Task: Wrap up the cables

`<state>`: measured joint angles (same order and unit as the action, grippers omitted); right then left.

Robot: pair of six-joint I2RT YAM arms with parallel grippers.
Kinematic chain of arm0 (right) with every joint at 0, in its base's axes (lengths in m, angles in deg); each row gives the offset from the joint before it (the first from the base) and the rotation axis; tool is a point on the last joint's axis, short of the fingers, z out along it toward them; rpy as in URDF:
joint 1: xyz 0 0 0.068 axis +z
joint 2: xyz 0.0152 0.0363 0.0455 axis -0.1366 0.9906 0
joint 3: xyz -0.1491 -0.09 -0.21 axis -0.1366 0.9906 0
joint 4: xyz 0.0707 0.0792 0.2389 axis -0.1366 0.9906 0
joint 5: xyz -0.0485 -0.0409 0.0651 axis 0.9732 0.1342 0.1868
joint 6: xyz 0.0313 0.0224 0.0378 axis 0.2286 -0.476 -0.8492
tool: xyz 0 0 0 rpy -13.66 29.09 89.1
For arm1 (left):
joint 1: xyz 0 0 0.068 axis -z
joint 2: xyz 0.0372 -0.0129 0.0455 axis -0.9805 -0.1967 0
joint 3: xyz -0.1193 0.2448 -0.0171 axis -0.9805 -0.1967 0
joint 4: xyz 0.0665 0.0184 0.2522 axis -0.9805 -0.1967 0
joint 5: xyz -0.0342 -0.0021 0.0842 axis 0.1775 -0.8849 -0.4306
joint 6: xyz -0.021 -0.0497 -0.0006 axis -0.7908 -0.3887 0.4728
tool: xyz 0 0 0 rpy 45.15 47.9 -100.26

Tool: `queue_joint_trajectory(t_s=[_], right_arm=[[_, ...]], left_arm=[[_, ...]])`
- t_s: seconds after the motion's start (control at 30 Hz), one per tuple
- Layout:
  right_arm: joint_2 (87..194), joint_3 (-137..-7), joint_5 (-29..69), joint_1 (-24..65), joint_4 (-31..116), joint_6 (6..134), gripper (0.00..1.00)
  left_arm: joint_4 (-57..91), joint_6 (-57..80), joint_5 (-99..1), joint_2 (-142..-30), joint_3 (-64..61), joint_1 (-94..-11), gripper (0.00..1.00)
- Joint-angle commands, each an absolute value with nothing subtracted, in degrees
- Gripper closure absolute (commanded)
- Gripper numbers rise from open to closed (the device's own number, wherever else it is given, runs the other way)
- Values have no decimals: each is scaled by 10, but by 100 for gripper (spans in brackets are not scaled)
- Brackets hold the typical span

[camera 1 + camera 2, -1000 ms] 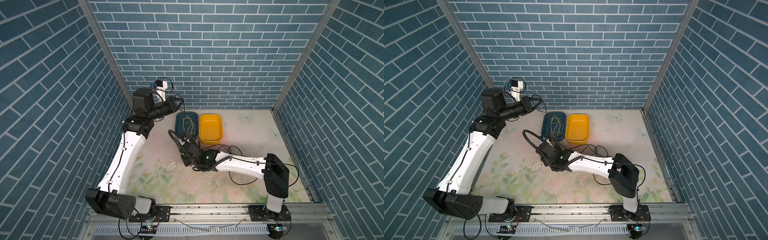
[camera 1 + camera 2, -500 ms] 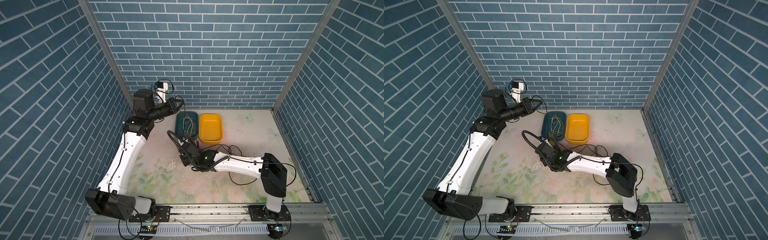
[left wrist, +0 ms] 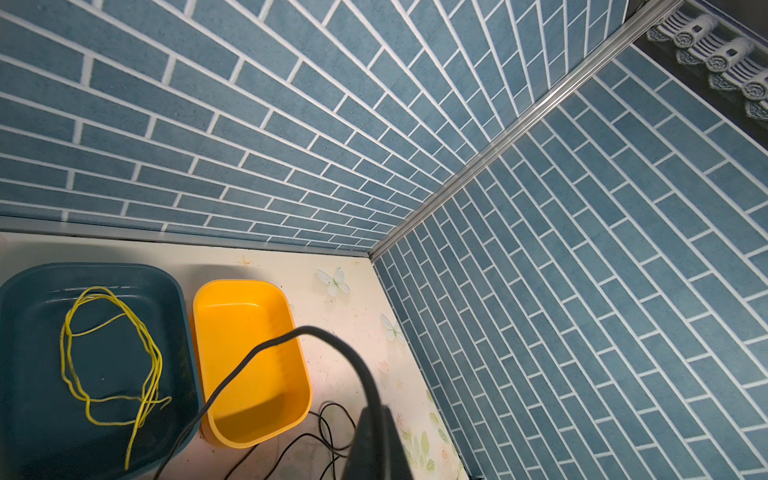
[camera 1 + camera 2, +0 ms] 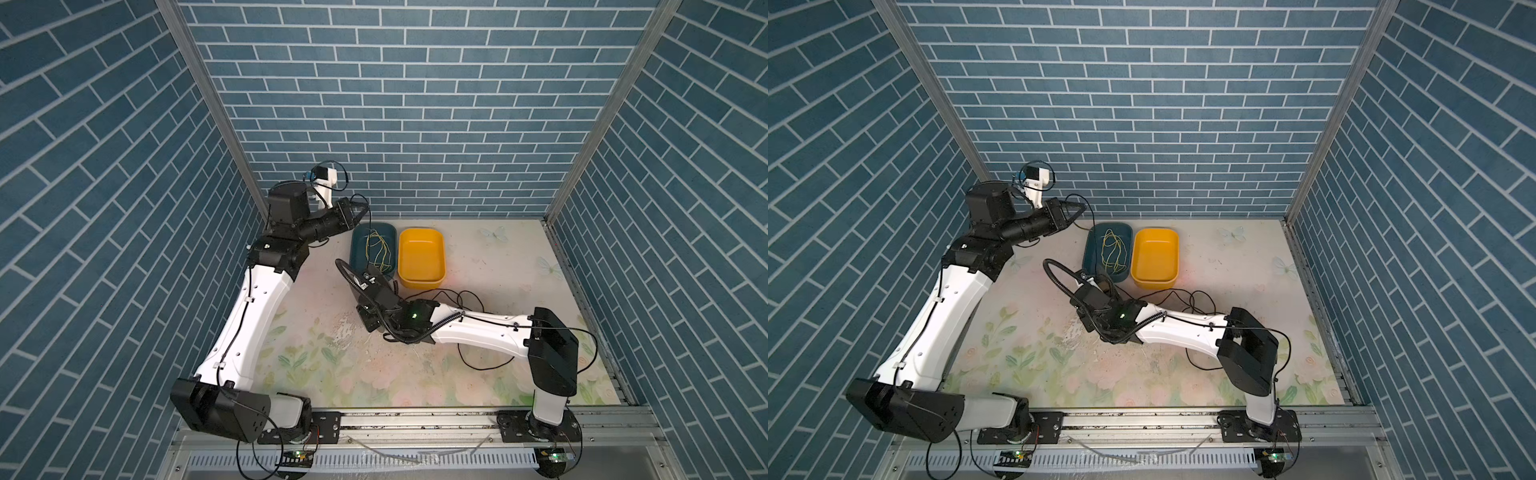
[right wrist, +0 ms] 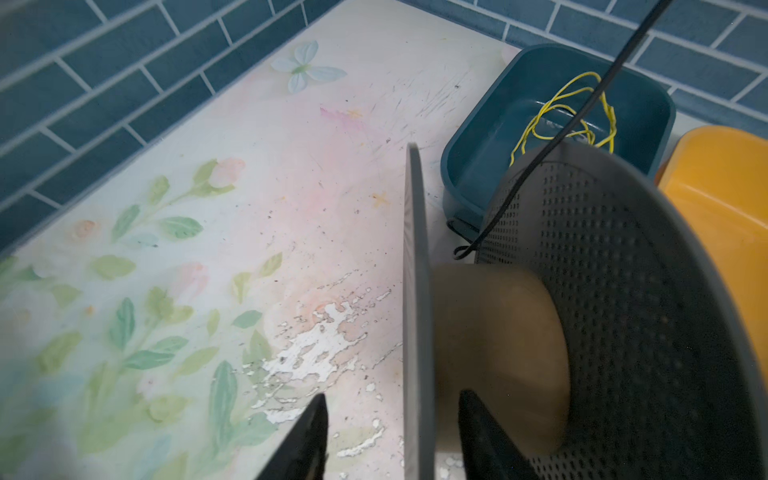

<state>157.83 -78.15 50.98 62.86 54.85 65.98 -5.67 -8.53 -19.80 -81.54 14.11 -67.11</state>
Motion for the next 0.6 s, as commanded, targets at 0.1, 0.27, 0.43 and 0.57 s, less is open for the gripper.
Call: queue_joint_trajectory(t_s=[0.1,0.27,0.43,0.57], right_arm=[[1506,-762,512,636,532,699,25],[1494,-755,509,636,540,708,25],[1479,-737,491,635,546,696,28],[1470,-722,478,639,561,684,38]], left_arm=[[-39,-79,-167,-807,147,-670,100],[-37,-79,-165,-805,143,-669,100],[-36,-79,-165,-804,137,-670,100],[-36,-79,-164,-804,138,-669,100]])
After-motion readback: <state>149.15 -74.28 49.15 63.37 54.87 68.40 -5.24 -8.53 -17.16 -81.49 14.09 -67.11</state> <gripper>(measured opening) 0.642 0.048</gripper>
